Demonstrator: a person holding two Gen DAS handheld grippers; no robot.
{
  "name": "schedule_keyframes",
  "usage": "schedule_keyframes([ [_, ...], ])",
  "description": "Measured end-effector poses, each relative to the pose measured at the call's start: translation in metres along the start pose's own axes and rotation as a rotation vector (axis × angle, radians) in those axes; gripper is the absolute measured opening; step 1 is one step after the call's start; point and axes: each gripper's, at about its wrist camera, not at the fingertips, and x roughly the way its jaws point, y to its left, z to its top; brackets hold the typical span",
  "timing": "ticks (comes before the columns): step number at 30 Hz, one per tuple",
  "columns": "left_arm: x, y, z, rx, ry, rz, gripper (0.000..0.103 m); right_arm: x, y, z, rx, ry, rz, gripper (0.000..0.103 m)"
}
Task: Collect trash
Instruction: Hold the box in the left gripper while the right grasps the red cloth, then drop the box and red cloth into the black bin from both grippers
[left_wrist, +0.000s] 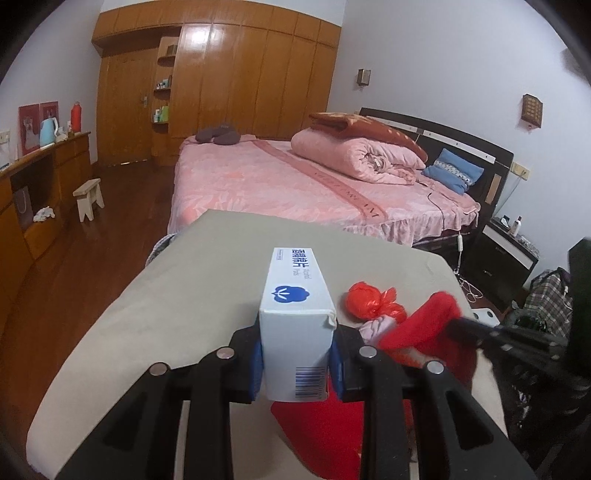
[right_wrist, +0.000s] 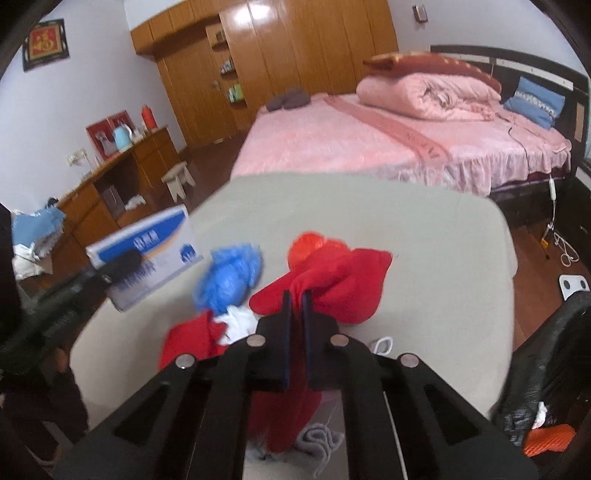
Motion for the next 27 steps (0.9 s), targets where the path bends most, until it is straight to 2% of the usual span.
schedule_keyframes([
  [7, -0.019, -0.023, 0.009, 0.023, -0.036, -0.034, 0.028, -0.047, -0.001, 0.017, -0.007, -0.089, 0.012, 0.005],
  [13, -0.03, -0.052, 0.019, 0.048, -0.061, -0.084, 0.028, -0.083, -0.014, 0.023, 0.0, -0.141, -0.013, 0.005],
  [27, -0.03, -0.151, 0.02, 0.14, -0.051, -0.259, 0.028, -0.151, -0.079, -0.001, 0.074, -0.187, -0.172, 0.005],
])
